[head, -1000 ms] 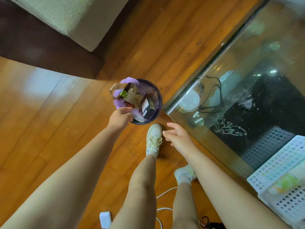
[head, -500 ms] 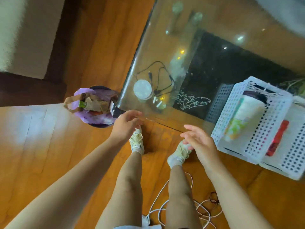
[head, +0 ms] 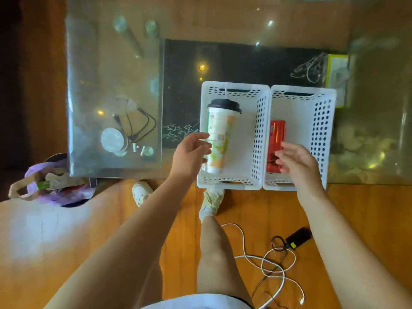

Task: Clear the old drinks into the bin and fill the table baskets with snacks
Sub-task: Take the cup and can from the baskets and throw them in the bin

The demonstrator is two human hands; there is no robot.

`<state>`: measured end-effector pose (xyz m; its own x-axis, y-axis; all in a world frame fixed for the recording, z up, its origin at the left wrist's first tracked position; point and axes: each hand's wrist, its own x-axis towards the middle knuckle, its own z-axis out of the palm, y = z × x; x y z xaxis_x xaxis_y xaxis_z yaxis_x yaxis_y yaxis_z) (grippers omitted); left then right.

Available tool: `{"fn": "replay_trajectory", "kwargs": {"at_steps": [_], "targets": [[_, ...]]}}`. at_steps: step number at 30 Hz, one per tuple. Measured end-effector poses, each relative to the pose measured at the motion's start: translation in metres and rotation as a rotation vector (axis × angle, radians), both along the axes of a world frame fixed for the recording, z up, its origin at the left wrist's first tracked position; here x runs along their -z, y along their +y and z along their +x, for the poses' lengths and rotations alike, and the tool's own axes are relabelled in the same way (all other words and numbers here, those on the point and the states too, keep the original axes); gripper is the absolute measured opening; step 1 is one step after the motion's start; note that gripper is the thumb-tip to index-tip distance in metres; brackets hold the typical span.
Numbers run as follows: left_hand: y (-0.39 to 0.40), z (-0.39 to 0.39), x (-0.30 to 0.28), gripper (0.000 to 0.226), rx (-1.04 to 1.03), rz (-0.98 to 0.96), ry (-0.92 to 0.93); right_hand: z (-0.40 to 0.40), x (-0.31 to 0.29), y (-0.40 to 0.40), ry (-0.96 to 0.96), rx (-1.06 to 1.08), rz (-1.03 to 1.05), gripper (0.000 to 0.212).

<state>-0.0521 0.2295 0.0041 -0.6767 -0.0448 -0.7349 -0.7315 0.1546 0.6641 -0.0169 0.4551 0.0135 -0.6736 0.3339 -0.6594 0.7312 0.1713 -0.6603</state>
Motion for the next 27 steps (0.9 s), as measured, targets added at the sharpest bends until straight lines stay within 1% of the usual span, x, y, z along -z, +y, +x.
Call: {"fn": "replay_trajectory", "kwargs": {"at_steps": [4, 6, 7, 8, 10, 12, 14, 16, 20, 25, 27], "targets": [[0.04, -0.011, 0.011, 0.05, 0.188, -0.284, 0.093, -0.003, 0.039, 0.026, -0.085, -0.005, 0.086, 0.033], [0.051, -0.015, 0.017, 0.059, 0.302, -0.422, 0.164, -0.005, 0.056, 0.03, -0.088, -0.033, 0.107, 0.025], [0.055, -0.018, 0.021, 0.062, 0.332, -0.462, 0.174, -0.005, 0.064, 0.031, -0.101, -0.054, 0.098, 0.027], [0.059, -0.02, 0.024, 0.065, 0.34, -0.484, 0.161, -0.006, 0.072, 0.032, -0.134, -0.08, 0.086, 0.037], [0.065, -0.025, 0.028, 0.067, 0.319, -0.496, 0.1, -0.006, 0.084, 0.034, -0.206, -0.099, 0.088, 0.065], [0.07, -0.03, 0.032, 0.067, 0.307, -0.503, 0.056, -0.006, 0.092, 0.034, -0.214, -0.093, 0.091, 0.078], [0.073, -0.033, 0.035, 0.067, 0.3, -0.519, 0.035, -0.006, 0.097, 0.034, -0.195, -0.096, 0.077, 0.077], [0.077, -0.035, 0.038, 0.069, 0.299, -0.539, 0.035, -0.006, 0.099, 0.034, -0.172, -0.089, 0.062, 0.071], [0.085, -0.042, 0.044, 0.081, 0.253, -0.537, -0.001, -0.004, 0.097, 0.037, -0.142, -0.03, 0.029, 0.061], [0.091, -0.051, 0.053, 0.078, 0.217, -0.516, -0.012, -0.003, 0.079, 0.043, -0.082, 0.06, -0.009, 0.062], [0.091, -0.053, 0.056, 0.084, 0.235, -0.51, -0.011, -0.001, 0.069, 0.045, -0.061, 0.065, -0.005, 0.063]]}}
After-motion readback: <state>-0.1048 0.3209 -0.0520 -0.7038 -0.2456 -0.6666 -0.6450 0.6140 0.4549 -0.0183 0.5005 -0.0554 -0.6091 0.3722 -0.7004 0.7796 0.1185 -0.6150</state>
